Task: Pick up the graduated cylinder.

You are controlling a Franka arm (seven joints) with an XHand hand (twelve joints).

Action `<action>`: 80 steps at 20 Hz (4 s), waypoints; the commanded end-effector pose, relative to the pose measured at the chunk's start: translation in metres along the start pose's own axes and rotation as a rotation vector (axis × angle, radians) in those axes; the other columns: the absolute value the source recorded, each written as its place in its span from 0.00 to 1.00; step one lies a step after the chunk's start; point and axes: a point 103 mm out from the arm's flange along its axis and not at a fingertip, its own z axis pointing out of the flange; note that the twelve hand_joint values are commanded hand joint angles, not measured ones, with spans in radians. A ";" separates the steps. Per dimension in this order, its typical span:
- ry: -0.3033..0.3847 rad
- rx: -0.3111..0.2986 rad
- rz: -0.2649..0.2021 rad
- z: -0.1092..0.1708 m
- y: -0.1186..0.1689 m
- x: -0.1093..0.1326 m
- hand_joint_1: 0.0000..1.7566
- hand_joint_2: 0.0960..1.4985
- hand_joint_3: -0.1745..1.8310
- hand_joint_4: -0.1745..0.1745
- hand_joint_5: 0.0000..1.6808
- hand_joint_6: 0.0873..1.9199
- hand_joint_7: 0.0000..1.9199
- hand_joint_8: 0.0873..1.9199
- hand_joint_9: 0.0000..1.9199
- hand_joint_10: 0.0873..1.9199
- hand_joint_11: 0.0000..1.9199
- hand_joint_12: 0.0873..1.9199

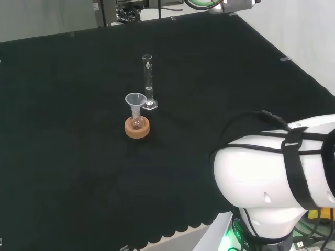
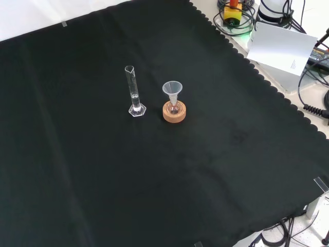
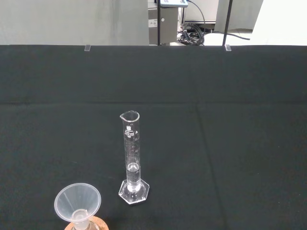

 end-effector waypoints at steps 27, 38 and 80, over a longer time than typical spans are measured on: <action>0.067 -0.022 0.045 0.080 0.060 -0.069 0.00 0.79 0.27 0.52 0.14 0.00 0.02 0.24 0.12 0.31 0.03 0.71; 0.138 -0.013 -0.016 0.151 0.155 -0.071 0.02 0.79 0.25 0.49 0.16 0.00 0.04 0.25 0.14 0.31 0.04 0.71; 0.552 0.015 -0.247 0.320 0.182 -0.035 0.46 0.47 0.28 0.47 0.23 0.00 0.16 0.28 0.27 0.28 0.16 0.69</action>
